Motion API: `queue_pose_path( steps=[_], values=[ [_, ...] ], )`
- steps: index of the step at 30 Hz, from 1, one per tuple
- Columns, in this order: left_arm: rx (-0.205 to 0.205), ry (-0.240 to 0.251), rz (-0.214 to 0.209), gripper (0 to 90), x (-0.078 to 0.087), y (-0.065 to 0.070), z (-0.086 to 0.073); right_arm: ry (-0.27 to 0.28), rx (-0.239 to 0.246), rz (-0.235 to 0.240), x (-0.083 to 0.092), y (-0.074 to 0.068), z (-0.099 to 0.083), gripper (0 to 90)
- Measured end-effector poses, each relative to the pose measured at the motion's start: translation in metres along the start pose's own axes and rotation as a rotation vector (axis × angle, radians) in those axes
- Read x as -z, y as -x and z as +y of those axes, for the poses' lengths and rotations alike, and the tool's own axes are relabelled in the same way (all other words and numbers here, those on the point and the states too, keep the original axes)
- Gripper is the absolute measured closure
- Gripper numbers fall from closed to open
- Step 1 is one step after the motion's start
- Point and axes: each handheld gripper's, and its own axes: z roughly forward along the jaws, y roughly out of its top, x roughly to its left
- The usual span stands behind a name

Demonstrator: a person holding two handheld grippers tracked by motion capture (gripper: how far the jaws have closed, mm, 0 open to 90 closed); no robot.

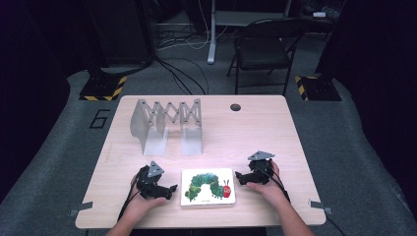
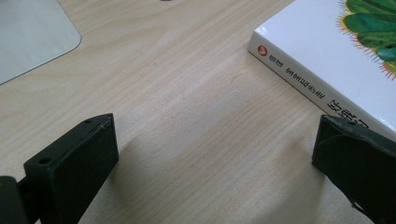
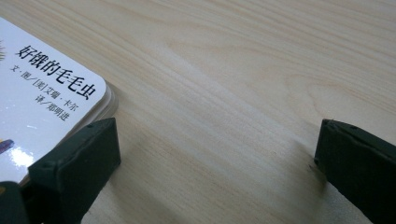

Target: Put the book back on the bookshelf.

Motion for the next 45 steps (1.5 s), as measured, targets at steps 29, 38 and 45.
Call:
queue_pose_path(
  steps=[29, 38, 45],
  values=[
    [0.000, -0.002, -0.001, 0.2, 0.0001, 0.0000, 0.0001, -0.004, 0.013, 0.005, 0.0005, 0.0011, -0.0005, 0.0],
    [0.001, -0.014, 0.003, 0.4, 0.0015, 0.0006, 0.0004, -0.003, 0.011, 0.007, 0.0005, 0.0010, -0.0007, 0.0],
    [0.001, -0.015, 0.016, 0.5, 0.0018, 0.0015, 0.0005, 0.000, 0.021, 0.004, 0.0008, 0.0021, -0.0006, 0.9]
  ],
)
